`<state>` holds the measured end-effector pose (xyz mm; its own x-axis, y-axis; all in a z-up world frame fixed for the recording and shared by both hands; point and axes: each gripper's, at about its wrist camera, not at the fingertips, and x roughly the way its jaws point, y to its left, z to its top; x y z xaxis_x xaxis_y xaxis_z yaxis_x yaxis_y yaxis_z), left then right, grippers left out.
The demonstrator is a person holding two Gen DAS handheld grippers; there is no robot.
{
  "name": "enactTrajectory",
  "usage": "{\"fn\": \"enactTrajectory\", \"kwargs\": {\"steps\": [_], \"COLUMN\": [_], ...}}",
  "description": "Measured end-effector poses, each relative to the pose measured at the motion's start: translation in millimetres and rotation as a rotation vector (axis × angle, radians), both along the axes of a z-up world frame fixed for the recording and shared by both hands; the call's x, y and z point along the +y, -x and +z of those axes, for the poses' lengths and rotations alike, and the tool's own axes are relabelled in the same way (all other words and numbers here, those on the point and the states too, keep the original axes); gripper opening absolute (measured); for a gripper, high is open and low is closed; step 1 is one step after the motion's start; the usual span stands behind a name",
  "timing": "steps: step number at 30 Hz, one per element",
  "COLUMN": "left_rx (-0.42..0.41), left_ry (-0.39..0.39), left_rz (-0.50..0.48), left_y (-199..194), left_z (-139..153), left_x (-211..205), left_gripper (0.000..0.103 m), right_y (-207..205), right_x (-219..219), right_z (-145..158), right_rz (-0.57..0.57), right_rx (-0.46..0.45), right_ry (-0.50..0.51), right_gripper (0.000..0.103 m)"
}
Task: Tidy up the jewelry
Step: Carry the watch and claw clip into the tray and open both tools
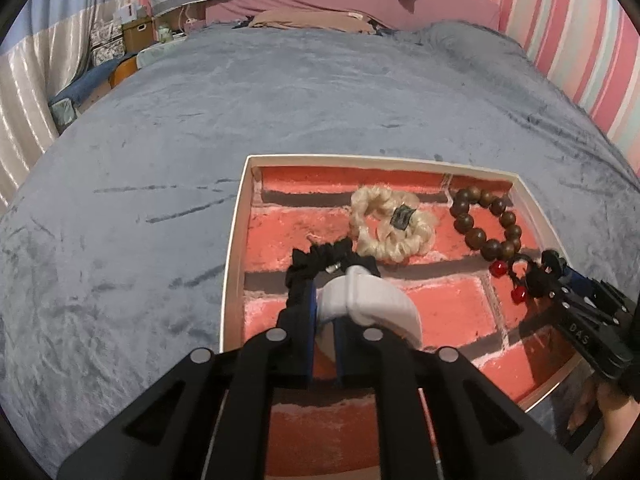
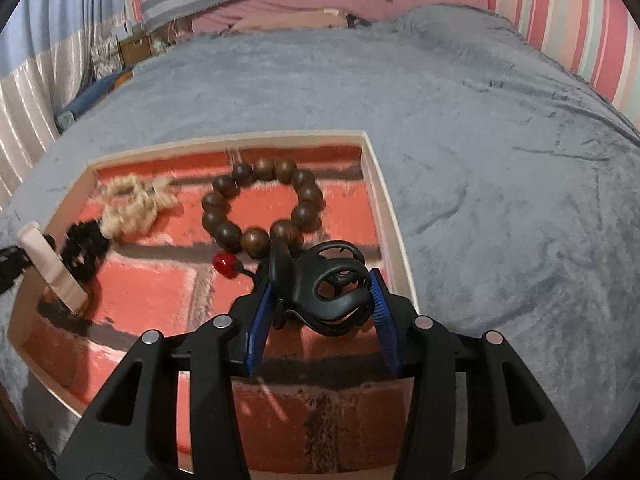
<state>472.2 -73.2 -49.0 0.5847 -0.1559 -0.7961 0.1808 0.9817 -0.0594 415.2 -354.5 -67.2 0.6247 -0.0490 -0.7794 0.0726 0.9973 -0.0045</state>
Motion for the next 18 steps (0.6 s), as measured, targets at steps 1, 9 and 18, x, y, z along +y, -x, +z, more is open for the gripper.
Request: {"fn": "enactTrajectory", "kwargs": {"steps": [1,9,18], "left_rx": [0.001,-0.027,-0.033], "left_ry": [-0.013,-0.028,0.025], "left_rz": [-0.007,-0.041,-0.060], "left_y": [1.6,24.3,47.2], "left_z": [0.3,22.3,49.3], "left_x": [-0.2,0.4,14.0], "left_gripper": [0.010,0.052,0.060], "right_y": [0.6,29.8,90.9], "right_x": [0.7,4.8,-5.2], "right_z": [-0.8,39.4,119.0], "right_rz": [0.002,0.049,0.097], "right_rx": [0.002,-0.069,-0.202], "right_ry": [0.006,-0.021,-0.058], "right_gripper": [0.047,0.085,0.099]}}
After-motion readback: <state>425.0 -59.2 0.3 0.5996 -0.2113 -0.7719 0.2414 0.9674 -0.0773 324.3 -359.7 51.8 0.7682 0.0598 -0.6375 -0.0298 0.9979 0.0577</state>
